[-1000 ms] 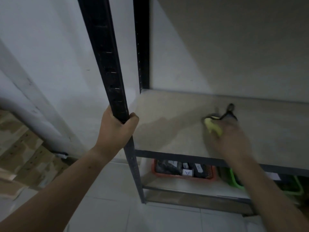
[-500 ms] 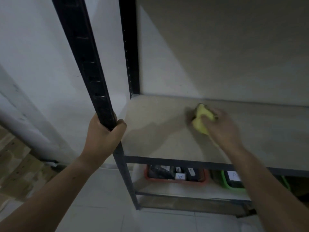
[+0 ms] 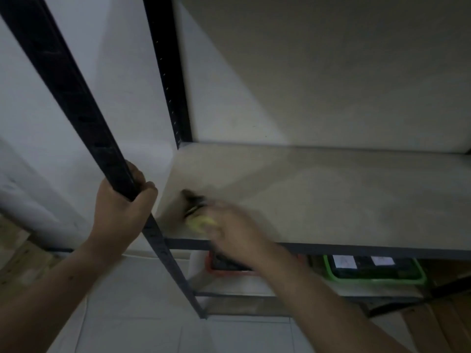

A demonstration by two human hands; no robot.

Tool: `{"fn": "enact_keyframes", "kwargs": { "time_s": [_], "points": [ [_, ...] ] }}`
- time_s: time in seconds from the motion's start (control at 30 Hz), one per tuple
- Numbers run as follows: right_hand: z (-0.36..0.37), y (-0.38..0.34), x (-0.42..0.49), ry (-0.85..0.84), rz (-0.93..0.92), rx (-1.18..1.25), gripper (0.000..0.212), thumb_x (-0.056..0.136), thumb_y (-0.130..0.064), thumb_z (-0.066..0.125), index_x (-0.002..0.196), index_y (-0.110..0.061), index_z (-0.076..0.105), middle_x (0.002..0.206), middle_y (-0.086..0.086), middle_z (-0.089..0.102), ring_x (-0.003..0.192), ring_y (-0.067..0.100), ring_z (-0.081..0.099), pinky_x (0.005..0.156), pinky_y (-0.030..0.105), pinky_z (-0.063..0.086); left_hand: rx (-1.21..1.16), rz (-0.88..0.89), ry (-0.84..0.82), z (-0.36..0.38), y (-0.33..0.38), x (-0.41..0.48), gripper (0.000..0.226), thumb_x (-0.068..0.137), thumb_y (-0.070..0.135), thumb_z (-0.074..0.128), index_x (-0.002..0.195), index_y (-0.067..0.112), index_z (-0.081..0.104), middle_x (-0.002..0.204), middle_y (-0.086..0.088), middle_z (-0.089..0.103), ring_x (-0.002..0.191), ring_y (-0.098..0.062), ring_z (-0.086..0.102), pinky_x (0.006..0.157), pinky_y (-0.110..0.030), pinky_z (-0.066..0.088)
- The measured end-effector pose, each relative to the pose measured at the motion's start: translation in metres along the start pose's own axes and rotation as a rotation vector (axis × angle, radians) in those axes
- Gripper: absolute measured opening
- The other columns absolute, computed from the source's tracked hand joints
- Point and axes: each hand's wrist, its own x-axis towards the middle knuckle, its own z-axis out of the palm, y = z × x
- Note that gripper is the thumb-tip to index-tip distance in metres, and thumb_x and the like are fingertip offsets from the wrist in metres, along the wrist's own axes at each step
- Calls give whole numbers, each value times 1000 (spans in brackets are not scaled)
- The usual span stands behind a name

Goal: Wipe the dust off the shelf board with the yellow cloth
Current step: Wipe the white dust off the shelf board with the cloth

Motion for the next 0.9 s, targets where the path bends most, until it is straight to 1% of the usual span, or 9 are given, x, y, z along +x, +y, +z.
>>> {"fn": "enact_keyframes", "kwargs": {
  "time_s": [0.07,0.17,0.27,0.33,0.4,0.47,0.67,0.77,0.9],
  "points": [
    [11,-22,2,-46,-56,243,28,93,-15,56,119,-14,66,122,5,67,107,15,62,95,26,48,-1,-9,-3,-1,1,0,29,77,13,57,67,36,42,67,-6,41,61,-21,43,63,-38,38],
    [-36,-4,-2,192,178,567,23,96,-9,55,117,-11,66,101,4,74,82,8,69,75,24,57,1,-4,-17,0,3,-1,28,77,13,57,66,34,42,65,-7,39,60,-21,42,62,-40,38],
    [-97,55,-12,536,266,64,26,98,-16,48,118,-18,64,106,-2,72,87,12,68,74,7,44,2,3,-11,2,5,-1,21,76,13,56,70,24,40,66,-13,38,58,-20,42,62,-40,38],
    [-118,101,-19,528,438,-326,39,96,-36,43,127,-23,61,123,7,66,104,29,64,86,25,47,-4,-2,-13,1,5,-1,20,75,13,56,72,20,38,67,-16,38,57,-18,41,60,-38,37],
    [-127,136,-19,566,562,-378,42,93,-43,40,123,-21,60,118,15,66,102,37,63,87,41,51,-3,-4,-22,2,3,-1,20,75,14,56,72,20,37,65,-13,37,56,-15,40,59,-34,36],
    [-133,147,-3,617,618,-370,38,95,-36,41,116,-12,62,113,21,65,99,41,62,86,44,50,-6,-3,-23,2,1,-1,20,75,14,56,71,21,37,65,-10,36,55,-13,39,57,-30,36],
    [-98,147,98,548,607,-397,38,94,-38,39,102,-8,62,108,24,64,98,40,62,87,45,50,-34,1,-2,1,-11,2,24,76,12,56,69,26,38,63,3,36,57,-17,37,59,-34,34],
    [-37,87,148,483,391,-316,45,88,-40,42,104,-4,64,108,23,64,99,39,61,87,42,46,-45,5,-7,2,-14,3,22,74,19,58,71,21,36,64,-4,34,56,-20,37,57,-36,34],
    [19,0,182,32,82,-77,29,80,-15,64,109,-14,68,107,8,68,97,25,65,80,29,49,-30,31,-21,0,-15,4,21,71,26,57,69,22,37,61,-1,35,55,-17,38,54,-33,34]
  ]
}}
